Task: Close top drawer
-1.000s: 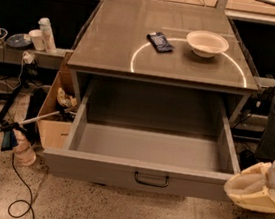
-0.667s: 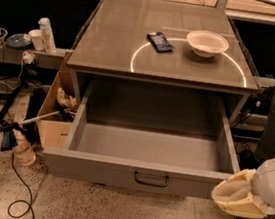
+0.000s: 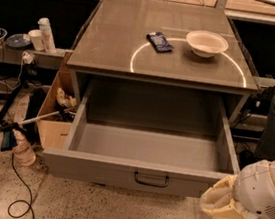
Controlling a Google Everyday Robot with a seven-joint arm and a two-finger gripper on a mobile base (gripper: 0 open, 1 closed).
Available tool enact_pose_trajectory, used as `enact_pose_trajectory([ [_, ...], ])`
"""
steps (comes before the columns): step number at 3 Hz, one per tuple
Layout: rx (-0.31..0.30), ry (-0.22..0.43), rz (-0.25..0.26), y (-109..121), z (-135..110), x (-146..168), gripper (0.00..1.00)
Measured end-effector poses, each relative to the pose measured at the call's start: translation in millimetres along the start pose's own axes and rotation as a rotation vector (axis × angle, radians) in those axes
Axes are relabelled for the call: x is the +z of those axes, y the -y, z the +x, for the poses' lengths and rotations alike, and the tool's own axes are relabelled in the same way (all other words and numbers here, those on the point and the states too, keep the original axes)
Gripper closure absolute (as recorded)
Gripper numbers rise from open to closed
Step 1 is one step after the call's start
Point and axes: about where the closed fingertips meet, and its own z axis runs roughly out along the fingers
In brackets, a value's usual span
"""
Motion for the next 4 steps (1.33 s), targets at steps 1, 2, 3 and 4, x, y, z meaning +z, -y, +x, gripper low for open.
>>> enact_pose_trajectory([
  [1, -0.001, -0.122, 0.057, 2.8, 2.1, 15.3, 1.0],
  [2, 0.01, -0.192, 0.098, 5.6, 4.7, 21.7, 1.0],
  [3, 0.008, -0.186, 0.101, 5.2, 4.9, 23.9, 1.0],
  [4, 0.013, -0.188, 0.084, 4.3, 8.7, 36.5, 1.0],
])
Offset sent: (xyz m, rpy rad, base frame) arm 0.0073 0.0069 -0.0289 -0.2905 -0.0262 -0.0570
